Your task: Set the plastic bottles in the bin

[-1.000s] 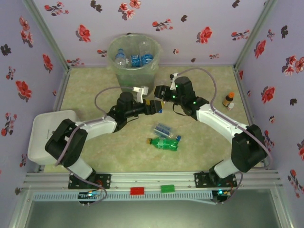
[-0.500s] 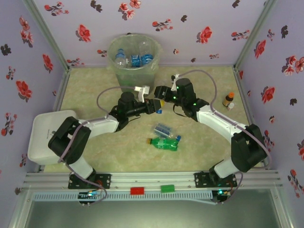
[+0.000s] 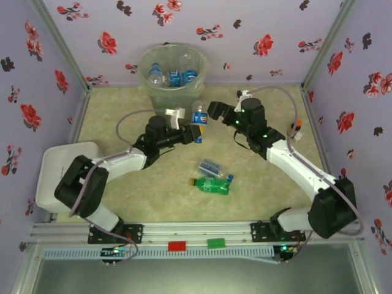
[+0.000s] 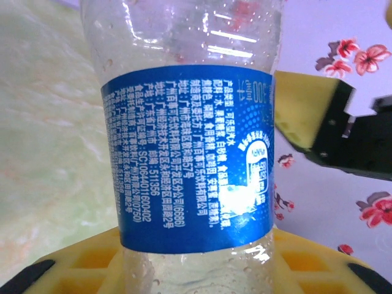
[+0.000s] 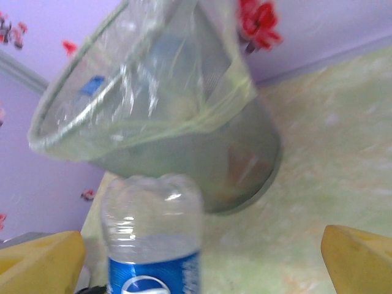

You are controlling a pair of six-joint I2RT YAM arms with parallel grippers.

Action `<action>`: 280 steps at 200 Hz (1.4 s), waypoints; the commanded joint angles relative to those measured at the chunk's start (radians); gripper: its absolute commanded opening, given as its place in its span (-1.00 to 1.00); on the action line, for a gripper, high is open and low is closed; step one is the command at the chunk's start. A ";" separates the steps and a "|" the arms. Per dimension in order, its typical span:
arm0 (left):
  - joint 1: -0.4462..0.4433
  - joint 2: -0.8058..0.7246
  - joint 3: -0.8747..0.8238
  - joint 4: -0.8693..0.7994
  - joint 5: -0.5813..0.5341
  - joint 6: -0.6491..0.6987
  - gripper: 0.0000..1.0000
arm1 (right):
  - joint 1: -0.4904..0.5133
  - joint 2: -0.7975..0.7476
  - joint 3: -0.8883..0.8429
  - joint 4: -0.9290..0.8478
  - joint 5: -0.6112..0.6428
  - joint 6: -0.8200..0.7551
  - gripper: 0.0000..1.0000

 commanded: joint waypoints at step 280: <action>0.346 0.433 1.432 -1.305 -0.189 0.495 1.00 | 0.003 -0.027 -0.164 -0.190 0.015 -0.222 0.99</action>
